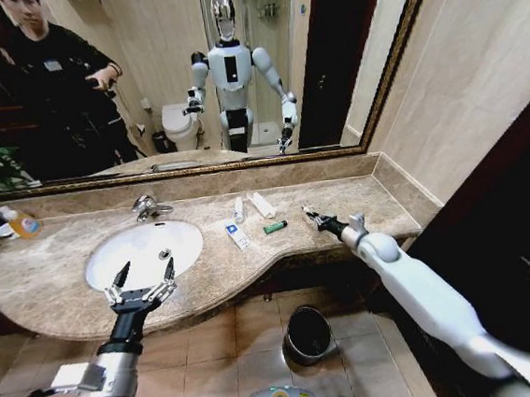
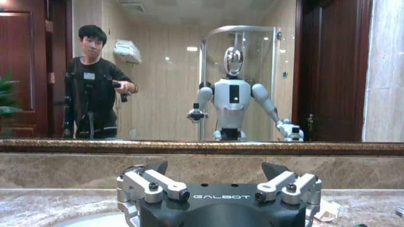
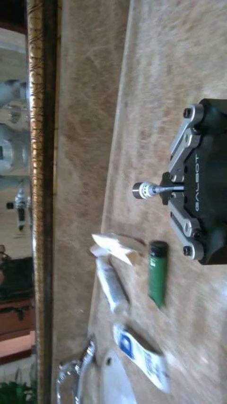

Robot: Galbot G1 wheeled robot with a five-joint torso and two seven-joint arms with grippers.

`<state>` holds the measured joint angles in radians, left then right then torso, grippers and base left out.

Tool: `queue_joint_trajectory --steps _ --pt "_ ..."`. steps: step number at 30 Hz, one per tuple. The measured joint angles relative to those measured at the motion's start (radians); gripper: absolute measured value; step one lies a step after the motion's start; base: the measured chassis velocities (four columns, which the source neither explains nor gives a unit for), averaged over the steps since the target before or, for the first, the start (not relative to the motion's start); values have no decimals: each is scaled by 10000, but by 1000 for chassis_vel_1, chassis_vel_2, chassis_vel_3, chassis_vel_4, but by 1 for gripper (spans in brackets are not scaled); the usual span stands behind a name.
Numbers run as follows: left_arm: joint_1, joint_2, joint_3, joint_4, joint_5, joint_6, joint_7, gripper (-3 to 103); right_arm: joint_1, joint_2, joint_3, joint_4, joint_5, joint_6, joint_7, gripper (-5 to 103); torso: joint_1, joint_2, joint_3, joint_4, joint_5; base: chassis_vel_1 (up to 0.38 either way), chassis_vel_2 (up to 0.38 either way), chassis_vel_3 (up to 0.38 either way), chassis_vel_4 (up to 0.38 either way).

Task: Pick up the trash from the sink and place it in the trash bin.

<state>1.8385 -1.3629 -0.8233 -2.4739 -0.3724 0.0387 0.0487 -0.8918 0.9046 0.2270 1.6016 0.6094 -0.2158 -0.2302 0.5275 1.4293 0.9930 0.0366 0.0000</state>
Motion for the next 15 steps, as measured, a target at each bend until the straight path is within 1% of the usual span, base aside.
queue_joint_trajectory --steps 2,3,6,8,10,12,15 --pt "0 -1 0 0 0 0 0 100 -556 -205 320 458 63 39 -2 3 0 0 0 1 0 0 0 0 0" --pt "0 -1 0 0 0 0 0 100 -556 -205 320 458 63 39 -2 3 0 0 0 1 0 0 0 0 0" --pt "0 0 0 0 0 0 1 100 -1322 -358 804 1008 116 134 -44 3 0 0 0 1 2 0 0 0 0" --pt "0 -1 0 0 0 0 1 100 -1537 -384 967 1150 116 179 -71 3 0 0 0 1 0 0 0 0 0" --pt "0 -1 0 0 0 0 0 100 -2078 -433 1393 1471 117 317 -147 3 0 0 0 2 0 0 0 0 0" --pt "0 0 0 0 0 0 1 100 -2194 -441 1482 1542 116 347 -160 3 0 0 0 1 0 0 0 0 0" --pt "0 0 0 0 0 0 1 100 -2822 -483 1797 2016 194 510 -168 3 0 0 0 1 -1 0 0 0 0"
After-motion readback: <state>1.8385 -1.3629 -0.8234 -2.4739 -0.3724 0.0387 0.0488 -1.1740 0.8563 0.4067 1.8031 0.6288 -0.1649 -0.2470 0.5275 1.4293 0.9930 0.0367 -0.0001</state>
